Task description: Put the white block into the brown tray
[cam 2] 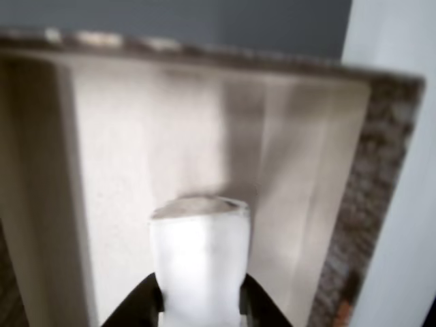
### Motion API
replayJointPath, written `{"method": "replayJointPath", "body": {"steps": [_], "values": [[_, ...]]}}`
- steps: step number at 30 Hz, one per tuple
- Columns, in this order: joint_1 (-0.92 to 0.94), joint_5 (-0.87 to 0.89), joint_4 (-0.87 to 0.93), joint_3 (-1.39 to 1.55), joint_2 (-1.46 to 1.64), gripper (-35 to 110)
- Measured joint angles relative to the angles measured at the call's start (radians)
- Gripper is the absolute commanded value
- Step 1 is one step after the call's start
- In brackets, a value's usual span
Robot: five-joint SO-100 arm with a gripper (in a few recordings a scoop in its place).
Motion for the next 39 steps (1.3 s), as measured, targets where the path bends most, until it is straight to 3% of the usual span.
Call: {"method": "replayJointPath", "body": {"steps": [6,13,28,32,39], "values": [[-0.002,0.018,-0.012,-0.002,0.000,47],[-0.006,0.044,-0.012,-0.008,-0.017,54],[-0.054,0.144,-0.028,0.032,0.086,48],[-0.071,0.273,0.063,0.098,0.161,32],[-0.091,0.566,0.081,0.232,0.293,24]]}}
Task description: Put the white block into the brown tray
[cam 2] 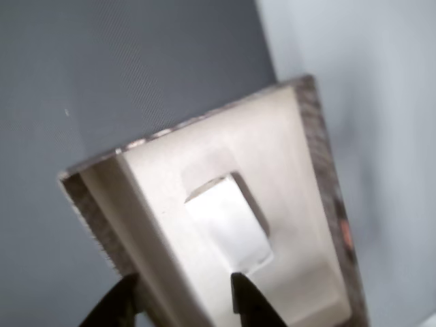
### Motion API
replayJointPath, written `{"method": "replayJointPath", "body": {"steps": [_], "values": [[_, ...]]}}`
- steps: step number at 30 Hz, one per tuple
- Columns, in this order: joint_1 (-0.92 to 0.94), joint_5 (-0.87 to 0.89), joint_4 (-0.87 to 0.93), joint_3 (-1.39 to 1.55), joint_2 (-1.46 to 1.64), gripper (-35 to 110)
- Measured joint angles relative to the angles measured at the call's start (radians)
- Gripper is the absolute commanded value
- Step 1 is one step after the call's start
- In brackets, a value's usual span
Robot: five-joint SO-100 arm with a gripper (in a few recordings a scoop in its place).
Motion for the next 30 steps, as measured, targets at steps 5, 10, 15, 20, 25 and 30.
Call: {"method": "replayJointPath", "body": {"steps": [5,10,15,20,25,30], "values": [[-0.020,0.049,0.002,0.183,0.152,17],[-0.106,0.071,0.002,0.420,0.380,7],[-0.233,0.097,0.002,0.759,0.664,4],[-0.403,0.212,0.000,1.123,0.968,0],[-0.627,0.273,-0.057,1.473,1.275,0],[-0.804,0.402,-0.121,1.729,1.517,0]]}}
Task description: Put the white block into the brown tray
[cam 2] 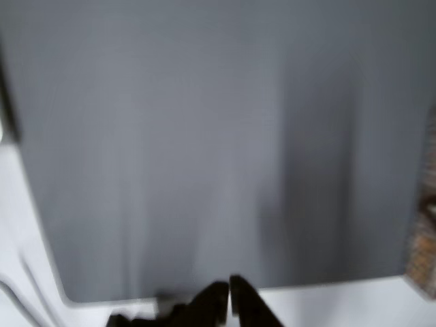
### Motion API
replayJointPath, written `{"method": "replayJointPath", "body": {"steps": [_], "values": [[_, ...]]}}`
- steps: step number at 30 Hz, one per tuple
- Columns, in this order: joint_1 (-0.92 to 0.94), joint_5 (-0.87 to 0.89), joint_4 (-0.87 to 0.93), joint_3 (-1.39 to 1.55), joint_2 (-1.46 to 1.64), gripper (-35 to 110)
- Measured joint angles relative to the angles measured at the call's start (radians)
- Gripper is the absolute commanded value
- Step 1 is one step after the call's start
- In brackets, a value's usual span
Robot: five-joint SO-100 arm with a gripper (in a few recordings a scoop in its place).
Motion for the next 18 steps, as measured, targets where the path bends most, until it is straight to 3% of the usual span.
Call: {"method": "replayJointPath", "body": {"steps": [7,18], "values": [[-0.201,0.044,-0.114,0.270,0.249,0],[-0.327,0.219,-0.293,0.706,0.640,0]]}}
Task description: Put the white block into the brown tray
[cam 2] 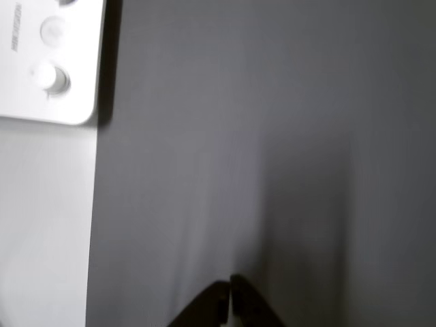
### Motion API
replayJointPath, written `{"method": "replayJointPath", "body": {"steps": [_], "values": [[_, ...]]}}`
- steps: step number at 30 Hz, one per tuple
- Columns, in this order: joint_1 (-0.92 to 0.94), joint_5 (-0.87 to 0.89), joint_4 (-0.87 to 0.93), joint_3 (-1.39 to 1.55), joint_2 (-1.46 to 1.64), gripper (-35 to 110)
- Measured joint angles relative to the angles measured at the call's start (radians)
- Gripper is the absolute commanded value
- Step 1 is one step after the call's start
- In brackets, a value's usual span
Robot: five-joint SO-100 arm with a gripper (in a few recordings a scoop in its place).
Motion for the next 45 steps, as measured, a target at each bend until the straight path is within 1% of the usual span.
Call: {"method": "replayJointPath", "body": {"steps": [6,15,30,33,39,45], "values": [[-0.015,0.058,-0.008,0.190,0.284,0],[-0.044,0.149,-0.086,0.353,0.400,0],[-0.035,0.152,-0.109,0.460,0.403,0],[-0.035,0.086,-0.107,0.471,0.408,0],[-0.035,0.055,0.017,0.471,0.413,0],[-0.031,0.051,0.023,0.471,0.414,0]]}}
